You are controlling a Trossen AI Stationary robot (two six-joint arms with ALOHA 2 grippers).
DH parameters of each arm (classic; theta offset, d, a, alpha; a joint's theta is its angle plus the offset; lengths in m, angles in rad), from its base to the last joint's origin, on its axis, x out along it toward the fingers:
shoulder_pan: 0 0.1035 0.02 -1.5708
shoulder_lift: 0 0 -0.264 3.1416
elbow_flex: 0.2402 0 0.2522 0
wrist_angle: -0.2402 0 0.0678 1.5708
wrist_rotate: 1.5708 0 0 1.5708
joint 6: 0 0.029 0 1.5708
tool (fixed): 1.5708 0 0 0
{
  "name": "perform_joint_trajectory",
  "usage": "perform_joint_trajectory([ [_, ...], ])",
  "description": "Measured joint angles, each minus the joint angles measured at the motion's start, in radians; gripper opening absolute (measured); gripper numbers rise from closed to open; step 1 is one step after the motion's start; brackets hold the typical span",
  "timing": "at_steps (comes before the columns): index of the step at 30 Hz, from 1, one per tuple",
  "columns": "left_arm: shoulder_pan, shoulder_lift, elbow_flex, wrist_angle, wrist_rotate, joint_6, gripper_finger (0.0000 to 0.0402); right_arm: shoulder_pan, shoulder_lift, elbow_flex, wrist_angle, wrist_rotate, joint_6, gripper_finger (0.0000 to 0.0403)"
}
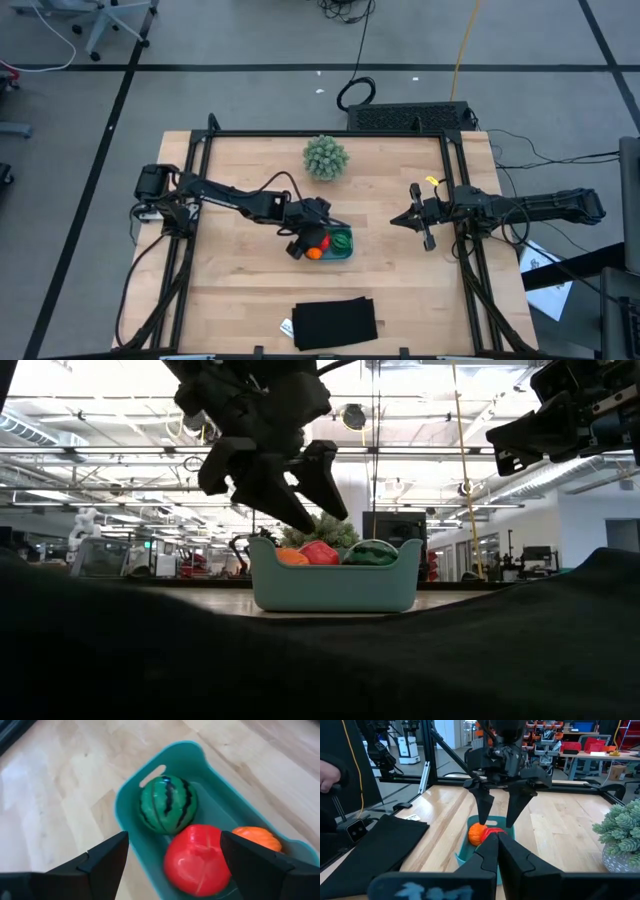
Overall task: Pick and placing Produce into tupperware
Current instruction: Return to Home Position
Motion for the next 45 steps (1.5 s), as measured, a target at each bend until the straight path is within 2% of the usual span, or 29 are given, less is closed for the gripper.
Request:
perform_joint_trajectory([
  [4, -0.003, 0.000, 0.016, -0.007, -0.021, 0.004, 0.0308, 0.000, 0.000, 0.000, 0.000, 0.000, 0.003, 0.0000],
  [7, -0.003, 0.000, 0.023, -0.021, -0.022, -0.005, 0.0274, 0.000, 0.000, 0.000, 0.000, 0.000, 0.003, 0.0000],
  [10, -0.003, -0.008, 0.036, -0.068, -0.049, -0.009, 0.0219, 0.000, 0.000, 0.000, 0.000, 0.000, 0.003, 0.0000],
  [18, -0.007, -0.122, 0.043, -0.225, -0.125, -0.046, 0.0037, 0.000, 0.000, 0.000, 0.003, 0.000, 0.000, 0.0000],
  [20, -0.011, -0.167, 0.043, -0.268, -0.127, -0.054, 0.0010, 0.000, 0.000, 0.000, 0.008, 0.000, -0.007, 0.0000],
  [22, -0.022, -0.215, 0.043, -0.299, -0.147, -0.072, 0.0010, 0.000, 0.000, 0.000, 0.010, 0.000, -0.022, 0.0000],
  [26, -0.055, -0.315, 0.043, -0.346, -0.262, -0.096, 0.0004, 0.000, 0.000, 0.000, 0.056, 0.000, -0.024, 0.0000],
  [31, -0.078, -0.449, 0.000, -0.300, -0.373, -0.124, 0.0001, 0.000, -0.012, 0.000, 0.088, 0.000, -0.012, 0.0000],
  [38, -0.037, -0.648, -0.175, -0.082, -0.364, -0.134, 0.0001, 0.000, -0.019, 0.000, 0.095, 0.000, -0.017, 0.0000],
  [42, 0.030, -0.759, -0.306, 0.090, -0.288, -0.188, 0.0001, 0.000, -0.027, 0.000, 0.099, 0.000, -0.018, 0.0000],
  [45, 0.076, -0.824, -0.381, 0.160, -0.267, -0.260, 0.0000, -0.001, -0.041, 0.000, 0.099, 0.000, -0.020, 0.0000],
])
